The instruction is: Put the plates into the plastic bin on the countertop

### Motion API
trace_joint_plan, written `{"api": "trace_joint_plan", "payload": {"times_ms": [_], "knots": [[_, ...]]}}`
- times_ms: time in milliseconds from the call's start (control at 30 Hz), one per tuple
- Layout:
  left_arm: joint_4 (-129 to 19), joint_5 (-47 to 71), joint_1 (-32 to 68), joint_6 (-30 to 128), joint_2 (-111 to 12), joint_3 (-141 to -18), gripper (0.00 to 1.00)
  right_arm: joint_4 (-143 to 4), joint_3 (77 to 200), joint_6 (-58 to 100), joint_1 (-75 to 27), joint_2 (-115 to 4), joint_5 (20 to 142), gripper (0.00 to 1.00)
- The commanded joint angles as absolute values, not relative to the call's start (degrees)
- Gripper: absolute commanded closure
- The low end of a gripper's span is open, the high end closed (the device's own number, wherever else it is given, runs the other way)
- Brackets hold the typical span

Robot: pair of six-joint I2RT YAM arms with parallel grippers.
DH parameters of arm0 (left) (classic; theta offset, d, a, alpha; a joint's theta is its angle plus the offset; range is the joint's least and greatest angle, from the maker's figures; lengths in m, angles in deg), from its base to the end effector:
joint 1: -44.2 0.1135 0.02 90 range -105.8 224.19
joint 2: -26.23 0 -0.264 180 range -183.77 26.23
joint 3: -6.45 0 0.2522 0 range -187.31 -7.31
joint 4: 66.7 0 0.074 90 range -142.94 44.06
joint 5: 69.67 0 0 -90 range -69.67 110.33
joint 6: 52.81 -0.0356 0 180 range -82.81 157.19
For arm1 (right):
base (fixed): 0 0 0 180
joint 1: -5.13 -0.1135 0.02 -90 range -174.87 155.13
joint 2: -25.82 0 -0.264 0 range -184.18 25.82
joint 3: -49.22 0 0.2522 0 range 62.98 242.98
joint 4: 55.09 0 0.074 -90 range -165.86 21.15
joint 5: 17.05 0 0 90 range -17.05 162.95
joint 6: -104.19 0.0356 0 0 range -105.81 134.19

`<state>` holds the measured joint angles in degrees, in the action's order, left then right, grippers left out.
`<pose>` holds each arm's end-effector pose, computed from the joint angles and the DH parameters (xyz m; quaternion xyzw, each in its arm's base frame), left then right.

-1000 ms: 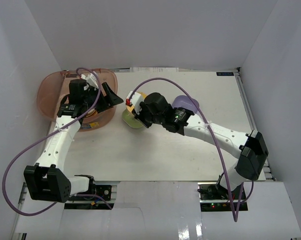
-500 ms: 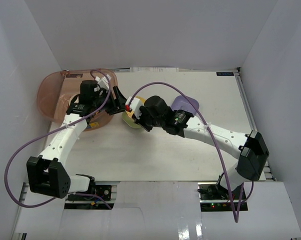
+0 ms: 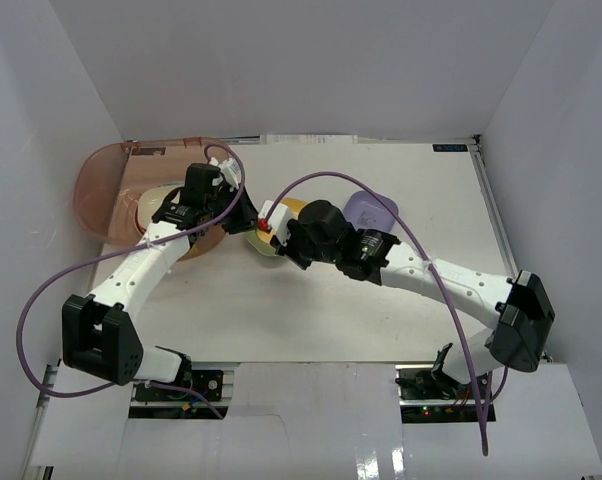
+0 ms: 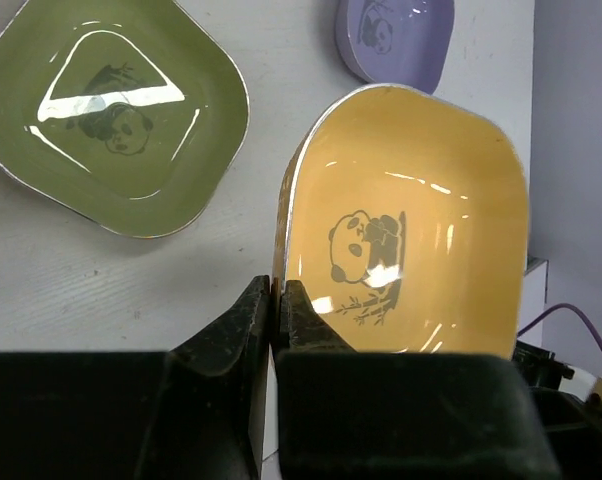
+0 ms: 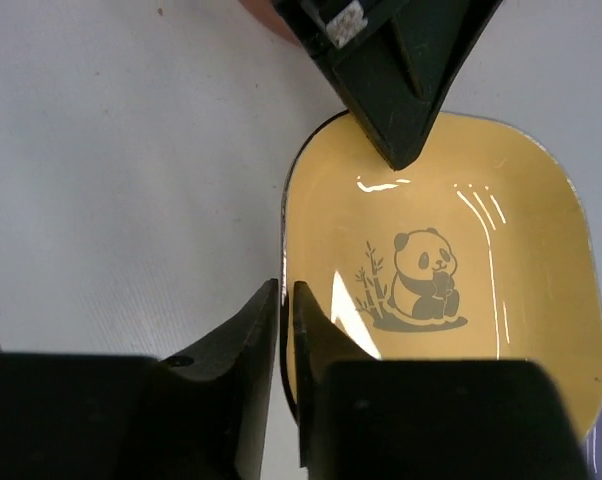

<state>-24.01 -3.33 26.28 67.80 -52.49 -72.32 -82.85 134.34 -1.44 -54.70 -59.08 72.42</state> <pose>0.2801 -0.1056 0.3004 -0.0172 0.9000 -0.3327 0.2812 0.1741 0.2989 0.3267 -0.5214 0.6778 0.1914 0.4819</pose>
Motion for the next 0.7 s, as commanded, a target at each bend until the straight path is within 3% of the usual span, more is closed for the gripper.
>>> {"api": "trace_joint_plan", "payload": {"times_ms": [0, 33, 67, 167, 300, 367, 667], "knots": [[-25.0, 0.5, 26.1, 67.6, -51.5, -75.5, 1.0, -79.3, 133.0, -0.7, -55.3, -55.6, 70.8, 0.8], [-25.0, 2.2, 26.1, 67.5, -51.3, -75.6, 1.0, -79.2, 132.7, -0.1, -55.4, -55.1, 70.2, 0.7], [-25.1, 3.3, 26.1, 67.5, -51.0, -75.9, 1.0, -79.2, 132.0, 0.3, -55.4, -54.1, 68.9, 0.49], [-23.9, 8.4, 26.2, 66.3, -50.3, -78.8, 1.0, -79.1, 130.8, 2.1, -55.3, -51.1, 66.5, 0.19], [-21.7, 12.6, 29.8, 64.7, -52.0, -83.9, 1.0, -76.9, 128.0, 4.0, -55.3, -44.9, 64.3, 0.08], [-21.7, 9.0, 36.6, 65.7, -52.5, -85.6, 1.0, -75.3, 126.3, 4.8, -55.3, -40.9, 63.3, 0.08], [-23.2, 22.1, 54.7, 66.5, -52.9, -82.7, 1.0, -71.6, 113.6, 13.4, -54.2, -34.6, 51.7, 0.17]]}}
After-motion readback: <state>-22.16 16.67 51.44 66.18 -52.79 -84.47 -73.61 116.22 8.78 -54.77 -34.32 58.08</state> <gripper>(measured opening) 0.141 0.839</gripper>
